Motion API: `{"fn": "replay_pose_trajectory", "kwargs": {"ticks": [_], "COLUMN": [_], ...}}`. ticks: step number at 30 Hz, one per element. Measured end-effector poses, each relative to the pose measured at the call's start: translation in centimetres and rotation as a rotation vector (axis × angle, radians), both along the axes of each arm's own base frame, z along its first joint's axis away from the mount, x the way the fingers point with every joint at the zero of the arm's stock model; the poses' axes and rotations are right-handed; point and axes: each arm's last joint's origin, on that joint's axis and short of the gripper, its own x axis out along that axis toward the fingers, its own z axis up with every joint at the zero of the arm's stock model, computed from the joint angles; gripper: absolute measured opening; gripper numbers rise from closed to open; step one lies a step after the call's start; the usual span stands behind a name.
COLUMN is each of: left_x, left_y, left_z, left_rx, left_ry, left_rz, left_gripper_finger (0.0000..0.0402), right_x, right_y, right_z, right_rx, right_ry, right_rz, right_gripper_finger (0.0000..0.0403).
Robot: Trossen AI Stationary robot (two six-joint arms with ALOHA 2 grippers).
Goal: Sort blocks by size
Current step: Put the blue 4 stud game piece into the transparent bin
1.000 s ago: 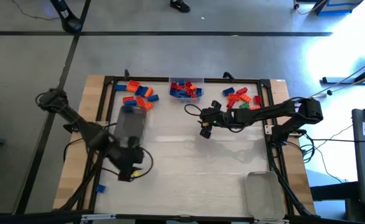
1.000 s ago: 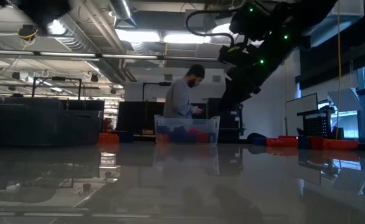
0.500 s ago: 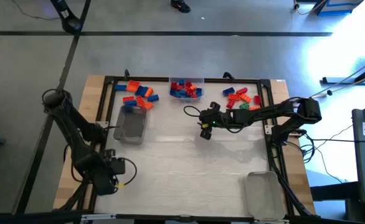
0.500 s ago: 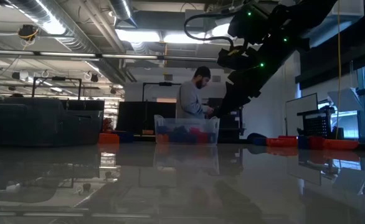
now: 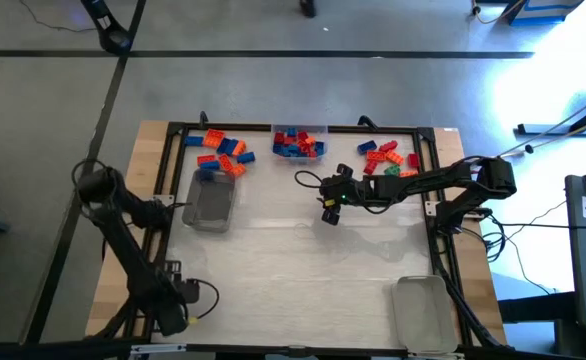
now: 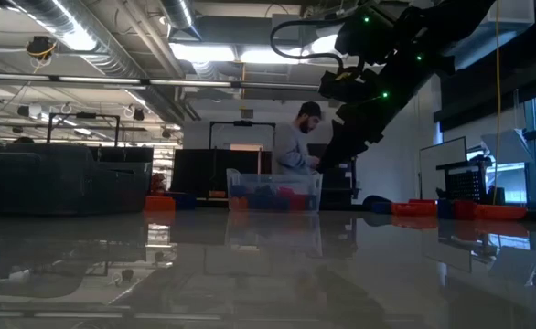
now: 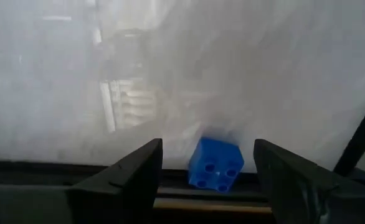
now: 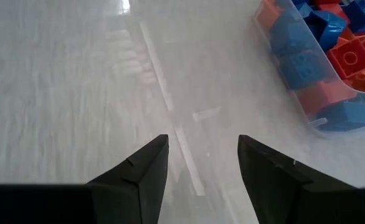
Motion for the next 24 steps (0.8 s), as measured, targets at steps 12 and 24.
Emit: {"fn": "replay_pose_trajectory", "kwargs": {"ticks": [12,24], "left_x": [-1.3,-1.7], "left_y": [-1.6,-1.9], "left_z": [-2.5,-4.0], "left_rx": [0.027,0.091], "left_ry": [0.12,0.135], "left_rz": [-0.057,-0.072], "left_gripper_finger": [0.0239,0.0219], "right_x": [0.0,0.1], "right_y": [0.0,0.0], "right_z": [0.0,0.1], "right_rx": [0.001,0.001], "right_ry": [-0.002,-0.008], "right_rz": [0.0,-0.001], "right_gripper_finger": [0.0193,0.0193]}}
